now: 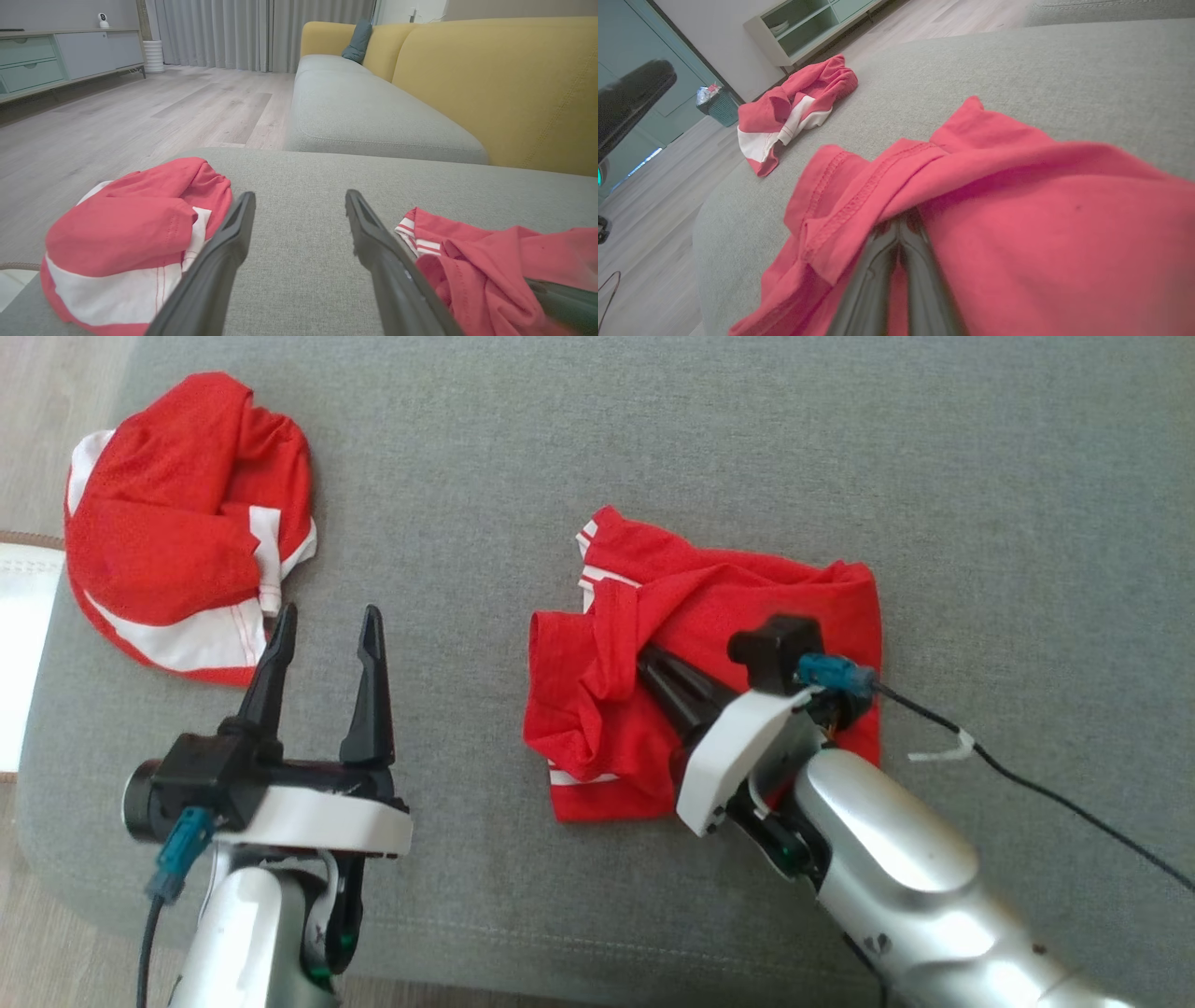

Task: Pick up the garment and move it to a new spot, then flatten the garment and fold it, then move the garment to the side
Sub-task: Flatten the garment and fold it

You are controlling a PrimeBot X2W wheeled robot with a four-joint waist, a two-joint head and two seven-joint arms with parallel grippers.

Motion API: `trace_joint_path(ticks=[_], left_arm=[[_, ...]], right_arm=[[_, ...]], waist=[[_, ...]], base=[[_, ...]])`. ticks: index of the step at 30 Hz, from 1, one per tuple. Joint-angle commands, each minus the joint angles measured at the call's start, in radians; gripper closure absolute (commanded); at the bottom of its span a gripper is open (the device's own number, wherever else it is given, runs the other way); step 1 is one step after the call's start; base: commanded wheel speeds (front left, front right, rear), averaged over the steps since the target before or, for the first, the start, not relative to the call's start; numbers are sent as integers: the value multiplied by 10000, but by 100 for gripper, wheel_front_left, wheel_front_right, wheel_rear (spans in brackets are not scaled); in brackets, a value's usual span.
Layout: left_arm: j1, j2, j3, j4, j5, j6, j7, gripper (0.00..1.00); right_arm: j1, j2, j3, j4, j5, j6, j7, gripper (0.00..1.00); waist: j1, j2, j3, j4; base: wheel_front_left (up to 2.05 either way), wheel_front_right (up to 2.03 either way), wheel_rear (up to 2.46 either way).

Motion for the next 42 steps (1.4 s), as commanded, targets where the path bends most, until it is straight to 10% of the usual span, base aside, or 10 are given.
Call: trace_joint_path(ticks=[1, 31, 32, 33, 34, 35, 42], left_arm=[[-333, 63, 303, -302, 39, -48, -59, 0], [-549, -68, 135, -151, -36, -171, -59, 0], [-542, -69, 133, -134, -42, -173, -59, 0], [-542, -69, 133, -134, -42, -173, -59, 0], [-532, -70, 133, -120, -45, -173, -59, 0], [-515, -71, 139, -107, -44, -168, -59, 0], [-380, -74, 190, -95, 7, -148, -59, 0]], right_arm=[[-319, 243, 226, -196, 118, -9, -114, 100], [-2215, 244, 2772, 448, 1550, -9, -27, 100], [-2191, 244, 2773, 448, 1546, -9, 12, 67], [-2191, 244, 2773, 448, 1546, -9, 12, 67], [-2149, 244, 2803, 451, 1521, -9, 96, 22], [-2081, 244, 2816, 458, 1508, -9, 201, 0], [-1293, 244, 2469, 212, 875, -9, 620, 0]], waist=[[0, 0, 0, 14], [0, 0, 235, 387], [0, 0, 215, 375], [0, 0, 215, 375], [0, 0, 192, 358], [0, 0, 155, 335], [0, 0, -69, 109]], base=[[0, 0, 0], [0, 0, 0], [0, 0, 0], [0, 0, 0], [0, 0, 0], [0, 0, 0], [0, 0, 0]])
